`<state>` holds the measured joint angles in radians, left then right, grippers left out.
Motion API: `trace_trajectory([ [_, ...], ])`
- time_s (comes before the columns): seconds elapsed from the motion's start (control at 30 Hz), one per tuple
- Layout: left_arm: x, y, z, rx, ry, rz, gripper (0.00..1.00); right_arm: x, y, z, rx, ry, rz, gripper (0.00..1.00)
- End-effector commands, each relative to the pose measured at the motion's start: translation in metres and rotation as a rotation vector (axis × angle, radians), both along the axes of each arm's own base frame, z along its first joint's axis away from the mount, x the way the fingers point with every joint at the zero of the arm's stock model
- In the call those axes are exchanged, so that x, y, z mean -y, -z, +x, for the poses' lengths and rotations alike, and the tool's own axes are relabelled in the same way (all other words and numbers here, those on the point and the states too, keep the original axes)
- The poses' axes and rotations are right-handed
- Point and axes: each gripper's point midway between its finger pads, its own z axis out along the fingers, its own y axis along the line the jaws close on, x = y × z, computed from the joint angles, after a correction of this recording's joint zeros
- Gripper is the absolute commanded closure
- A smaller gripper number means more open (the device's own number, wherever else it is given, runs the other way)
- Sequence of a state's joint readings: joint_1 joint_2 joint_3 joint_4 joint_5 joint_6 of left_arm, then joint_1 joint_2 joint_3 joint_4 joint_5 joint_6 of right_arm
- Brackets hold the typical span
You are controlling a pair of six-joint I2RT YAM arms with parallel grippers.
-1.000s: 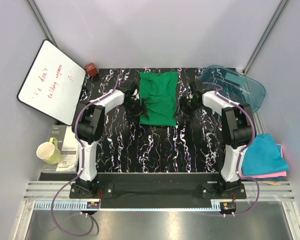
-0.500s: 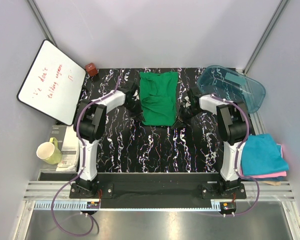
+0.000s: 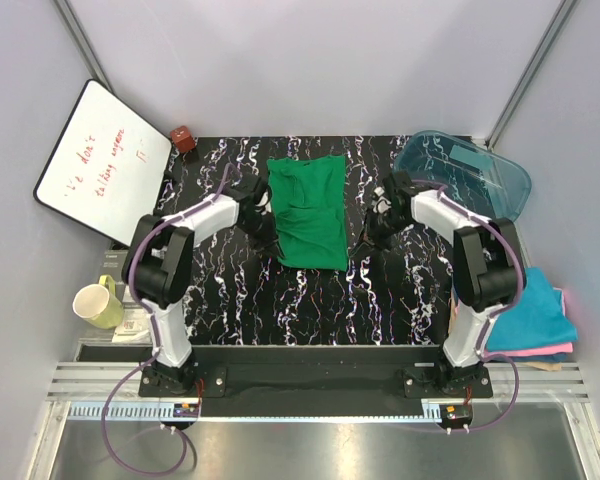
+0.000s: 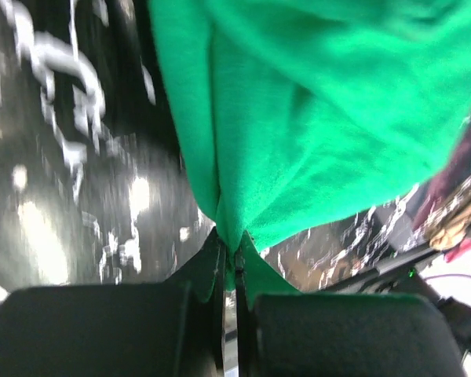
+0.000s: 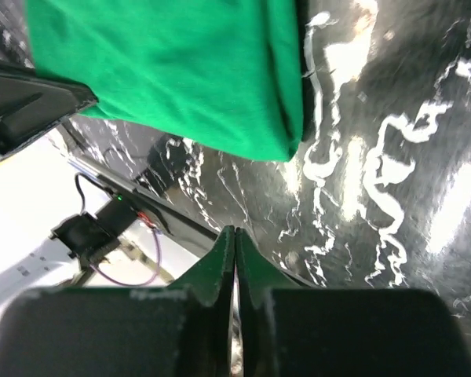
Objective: Fold and stack the t-shirts
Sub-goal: Grab one side of the 2/3 rectangular tshirt with both arms
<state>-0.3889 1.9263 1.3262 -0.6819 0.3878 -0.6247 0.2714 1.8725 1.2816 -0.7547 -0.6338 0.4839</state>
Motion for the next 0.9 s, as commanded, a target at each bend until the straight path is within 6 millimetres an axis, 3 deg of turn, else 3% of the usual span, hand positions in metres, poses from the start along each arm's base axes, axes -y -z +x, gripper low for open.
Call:
trace_trajectory([
  [0.0,-0.004,-0.017,-0.019,0.027,0.03,-0.014,1.0,0.009,-0.012,-0.019,0.027,-0.03,-0.028,0.75],
  [0.13,-0.008,-0.004,-0.026,0.004,0.036,0.02,1.0,0.011,0.012,-0.027,-0.009,-0.031,-0.035,0.55],
  [0.23,-0.009,0.001,-0.028,-0.003,0.041,0.038,1.0,0.007,0.033,-0.04,-0.07,-0.02,-0.002,0.53],
  [0.37,-0.006,0.004,-0.03,-0.006,0.047,0.046,1.0,0.004,0.05,-0.038,-0.072,-0.006,0.017,0.52],
  [0.7,-0.004,0.012,-0.03,-0.023,0.049,0.06,1.0,-0.008,0.044,-0.017,-0.025,-0.001,0.053,0.47],
  [0.87,-0.003,0.014,-0.031,-0.027,0.055,0.062,1.0,-0.014,0.055,-0.005,-0.031,-0.002,0.053,0.45],
])
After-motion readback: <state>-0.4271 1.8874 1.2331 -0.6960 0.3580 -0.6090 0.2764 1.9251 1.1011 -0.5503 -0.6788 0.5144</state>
